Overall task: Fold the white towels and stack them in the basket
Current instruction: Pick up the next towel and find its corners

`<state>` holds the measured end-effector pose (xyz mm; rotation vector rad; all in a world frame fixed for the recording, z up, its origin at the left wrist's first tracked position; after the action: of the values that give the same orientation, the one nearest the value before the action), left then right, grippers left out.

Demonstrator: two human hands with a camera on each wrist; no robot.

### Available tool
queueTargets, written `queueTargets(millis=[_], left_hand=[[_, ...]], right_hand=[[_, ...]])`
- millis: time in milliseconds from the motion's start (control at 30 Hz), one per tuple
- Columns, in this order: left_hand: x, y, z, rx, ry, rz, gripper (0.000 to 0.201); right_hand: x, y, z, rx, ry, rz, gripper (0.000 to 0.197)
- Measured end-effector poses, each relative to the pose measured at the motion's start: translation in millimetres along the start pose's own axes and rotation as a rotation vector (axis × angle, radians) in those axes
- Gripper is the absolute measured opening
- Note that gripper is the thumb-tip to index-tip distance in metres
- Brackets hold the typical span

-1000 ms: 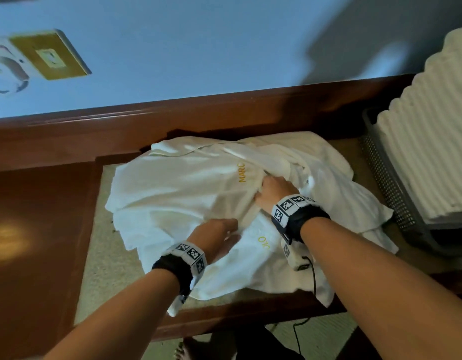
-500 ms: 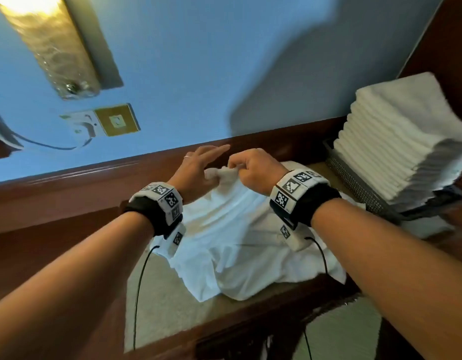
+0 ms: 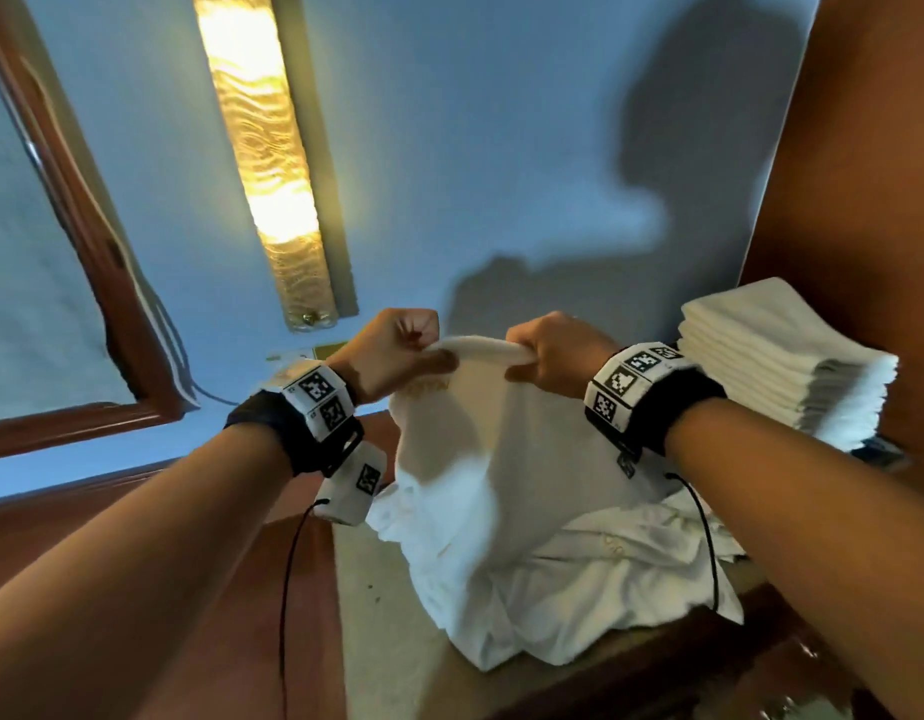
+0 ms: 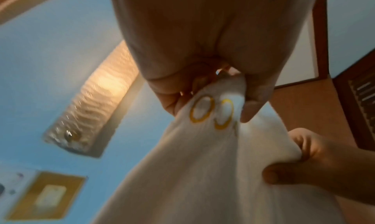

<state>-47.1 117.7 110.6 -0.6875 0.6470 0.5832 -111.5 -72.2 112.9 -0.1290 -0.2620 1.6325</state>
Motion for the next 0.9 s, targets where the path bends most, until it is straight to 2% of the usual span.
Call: queueTargets(millis=[67,133,233,333,400,500,567,633,733,767,833,900], left_hand=[[-5,13,25,-0.053,-0.036,-0.01,0.045],[-4,28,44,-0.047,-0.055,0.061,0.023],[-2,51,70,-0.048,-0.13,0.145,0.009],[-1,78,107,-0.169,-0.228,0.172,0.02],[1,98,131,-0.273,-0.21,0.157,0.028],[20,124,157,-0.366,-0.254,0.191,0.027],[39,133,162,-0.398,-0.324,0.221,0.03],[50,133,151,-0.358,-0.36,0.257,0.031],[50,117,117,-0.234,-0.232,0.304,0.071],[48,109,110,-0.234,-0.118,0.307,0.074],[44,94,100,-0.275,0.093,0.272,0.053],[38,84,101,-0.374,0.154,0.203,0.023]], right_hand=[[5,-5,3,-0.014,-0.021,-0.028,0.016],[10,-12,7,-0.039,-0.015,-0.031,0.012],[10,-26,7,-0.077,0.048,-0.031,0.013],[4,-40,-3,-0.084,0.049,-0.082,0.014],[2,-48,-9,-0.141,-0.056,-0.113,0.017],[23,-55,-8,-0.343,-0.495,-0.087,0.016],[52,-61,0,-0.462,-0.742,-0.025,0.023],[87,-68,10,-0.489,-0.883,0.038,0.027],[133,-79,18,-0.384,-0.888,0.2,0.013],[145,-81,18,-0.345,-0.844,0.275,0.012],[157,-90,11,-0.29,-0.78,0.382,0.007],[158,-100,3,-0.262,-0.766,0.41,0.006]])
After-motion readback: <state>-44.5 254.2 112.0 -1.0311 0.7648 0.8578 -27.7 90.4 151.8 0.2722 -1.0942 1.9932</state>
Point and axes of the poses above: each hand's wrist, its own y-axis away from the middle knuckle, its own z-axis out of the back of the hand, x = y × z, the point moved 4 cm from there along -y, towards the middle knuckle, and after that the axes turned 4 degrees about y, right-handed, at the moved point
